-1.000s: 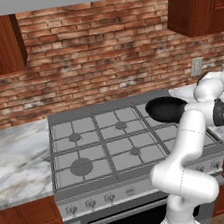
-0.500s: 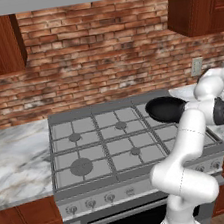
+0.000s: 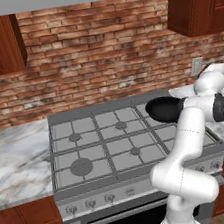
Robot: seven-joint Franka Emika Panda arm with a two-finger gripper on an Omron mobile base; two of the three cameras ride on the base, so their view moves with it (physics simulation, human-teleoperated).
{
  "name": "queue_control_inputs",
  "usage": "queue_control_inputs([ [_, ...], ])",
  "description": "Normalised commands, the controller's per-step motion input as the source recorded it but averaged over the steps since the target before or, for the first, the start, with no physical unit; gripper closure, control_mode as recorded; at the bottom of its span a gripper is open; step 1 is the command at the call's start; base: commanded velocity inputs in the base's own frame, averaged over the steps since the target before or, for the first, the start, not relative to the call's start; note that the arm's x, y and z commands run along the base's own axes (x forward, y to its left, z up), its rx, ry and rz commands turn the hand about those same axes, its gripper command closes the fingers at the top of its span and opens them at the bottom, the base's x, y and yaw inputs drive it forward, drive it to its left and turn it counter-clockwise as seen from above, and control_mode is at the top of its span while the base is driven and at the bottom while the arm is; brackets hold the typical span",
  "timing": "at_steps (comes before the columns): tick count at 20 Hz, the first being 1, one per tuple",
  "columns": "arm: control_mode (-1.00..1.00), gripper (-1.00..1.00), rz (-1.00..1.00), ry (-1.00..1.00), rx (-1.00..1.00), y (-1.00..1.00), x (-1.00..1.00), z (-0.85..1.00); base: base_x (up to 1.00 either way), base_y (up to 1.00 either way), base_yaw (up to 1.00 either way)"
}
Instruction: Pick up the butter stick and place it in the pan. Then turn on the burner for the pan.
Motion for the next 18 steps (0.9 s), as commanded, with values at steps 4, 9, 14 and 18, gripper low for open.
queue_control_inputs([
  [4, -1.0, 1.0, -0.03, -0.01, 0.0, 0.61, -0.4, 0.05, 0.0, 0.0, 0.0],
  [9, -1.0, 1.0, 0.0, -0.03, 0.0, 0.56, -0.3, 0.21, 0.0, 0.0, 0.0],
  [14, -1.0, 1.0, 0.0, -0.08, -0.01, 0.66, -0.2, 0.32, 0.0, 0.0, 0.0],
  [18, -1.0, 1.0, 0.0, -0.09, -0.06, 0.77, -0.2, 0.31, 0.0, 0.0, 0.0],
])
